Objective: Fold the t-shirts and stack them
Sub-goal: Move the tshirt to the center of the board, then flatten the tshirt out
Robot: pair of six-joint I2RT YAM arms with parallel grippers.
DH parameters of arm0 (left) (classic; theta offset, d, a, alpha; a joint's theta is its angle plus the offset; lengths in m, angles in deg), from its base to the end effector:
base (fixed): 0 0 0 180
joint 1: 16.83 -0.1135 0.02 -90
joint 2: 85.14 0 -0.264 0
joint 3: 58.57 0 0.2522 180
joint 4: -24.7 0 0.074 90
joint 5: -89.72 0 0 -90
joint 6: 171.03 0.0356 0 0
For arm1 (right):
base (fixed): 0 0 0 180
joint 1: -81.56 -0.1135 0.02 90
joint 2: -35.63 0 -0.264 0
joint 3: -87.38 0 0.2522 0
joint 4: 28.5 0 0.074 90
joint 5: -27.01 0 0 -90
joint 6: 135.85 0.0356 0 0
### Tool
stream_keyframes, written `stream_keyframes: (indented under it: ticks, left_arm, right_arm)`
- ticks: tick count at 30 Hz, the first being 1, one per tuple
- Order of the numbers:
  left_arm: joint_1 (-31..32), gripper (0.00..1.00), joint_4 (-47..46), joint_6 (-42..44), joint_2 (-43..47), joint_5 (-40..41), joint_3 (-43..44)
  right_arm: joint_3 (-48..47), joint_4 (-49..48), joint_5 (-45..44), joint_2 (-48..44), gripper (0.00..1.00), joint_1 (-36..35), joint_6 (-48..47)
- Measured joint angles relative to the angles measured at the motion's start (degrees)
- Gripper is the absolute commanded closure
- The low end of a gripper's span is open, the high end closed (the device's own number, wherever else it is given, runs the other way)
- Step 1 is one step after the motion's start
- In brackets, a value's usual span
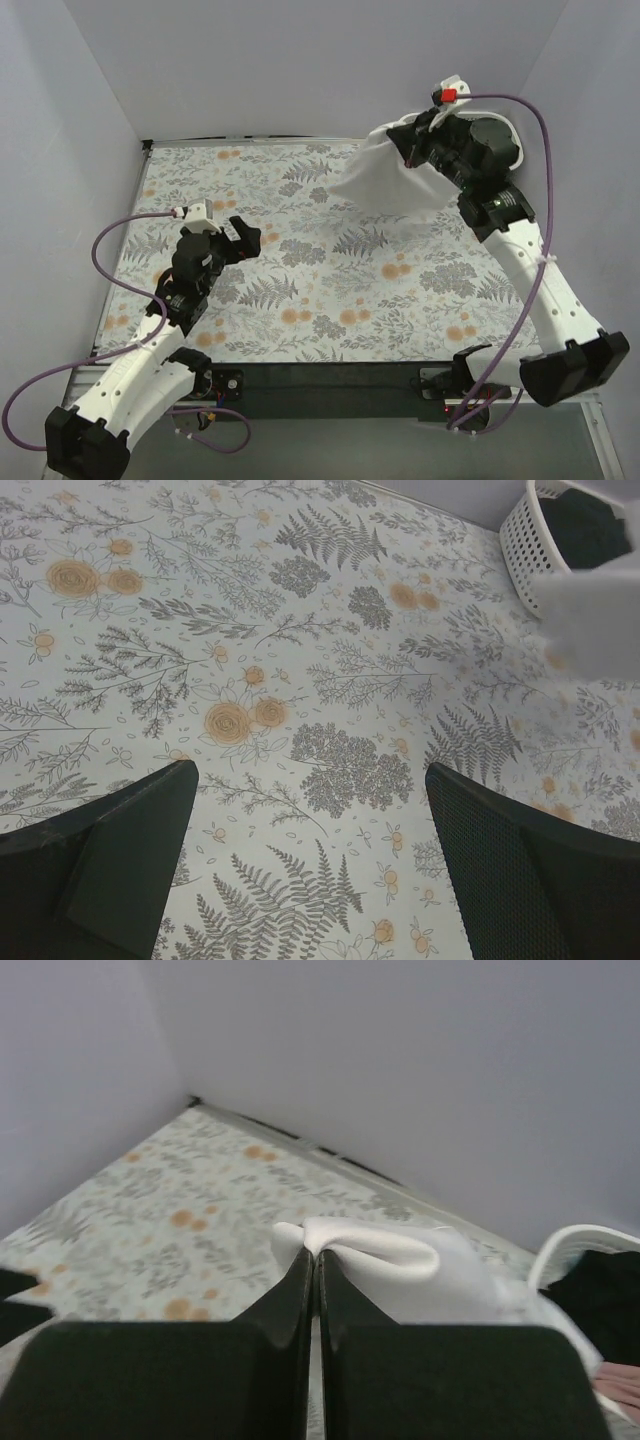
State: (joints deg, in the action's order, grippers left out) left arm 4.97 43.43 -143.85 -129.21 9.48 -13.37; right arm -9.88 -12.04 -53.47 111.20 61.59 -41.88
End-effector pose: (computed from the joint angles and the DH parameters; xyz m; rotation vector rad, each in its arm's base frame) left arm 0.1754 -0.0636 0.2691 -0.8016 1.7932 -0.8420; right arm 0.2773 0.1070 0.4723 -0.3423 1.4581 0.4605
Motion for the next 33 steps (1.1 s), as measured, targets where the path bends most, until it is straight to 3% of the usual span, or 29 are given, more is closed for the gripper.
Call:
stream_keyframes:
  ticks: [2, 6, 9, 10, 12, 15, 21, 27, 33]
  left_arm:
    - [0.0, 0.03, -0.13, -0.02, 0.92, 0.35, -0.33]
    - [0.0, 0.03, -0.76, -0.04, 1.6, 0.74, -0.57]
    - [0.0, 0.03, -0.7, -0.22, 1.55, 0.74, -1.03]
    - [0.0, 0.03, -0.63, -0.24, 1.42, 0.72, -1.11]
    - [0.0, 0.03, -0.44, -0.48, 1.14, 0.7, -1.11]
    - [0.0, 0.03, 1.53, -1.86, 1.16, 0.48, -1.07]
    - [0.0, 0.05, 11.26, -9.29, 1.05, -0.94, 0.79]
    - [0.0, 0.13, 19.58, -18.32, -1.07, -1.18, 1.75]
    - [0.0, 0.18, 22.53, -25.38, -2.62, -3.21, -0.31]
  right_arm:
    - [4.66, -0.09, 5.07, -4.83, 0.99, -1.62, 1.64]
    - [19.54, 0.39, 8.81, -12.79, 0.75, -2.12, 4.92]
    - [32.61, 4.59, 3.48, -18.14, 0.59, -2.23, 6.84]
    - [35.89, 7.23, 0.74, -19.63, 0.5, -2.21, 7.63]
    - [40.89, 12.68, -4.15, -22.34, 0.44, -2.16, 8.85]
    - [44.0, 17.9, -6.12, -25.79, 0.42, -1.9, 9.6]
    - [44.11, 18.47, 1.27, -24.9, 0.39, -4.04, 9.31]
    - [42.58, 18.1, -0.26, -15.47, 0.36, -18.38, 9.05]
    - [33.33, 16.22, -7.13, -1.66, 0.36, -32.2, 8.5]
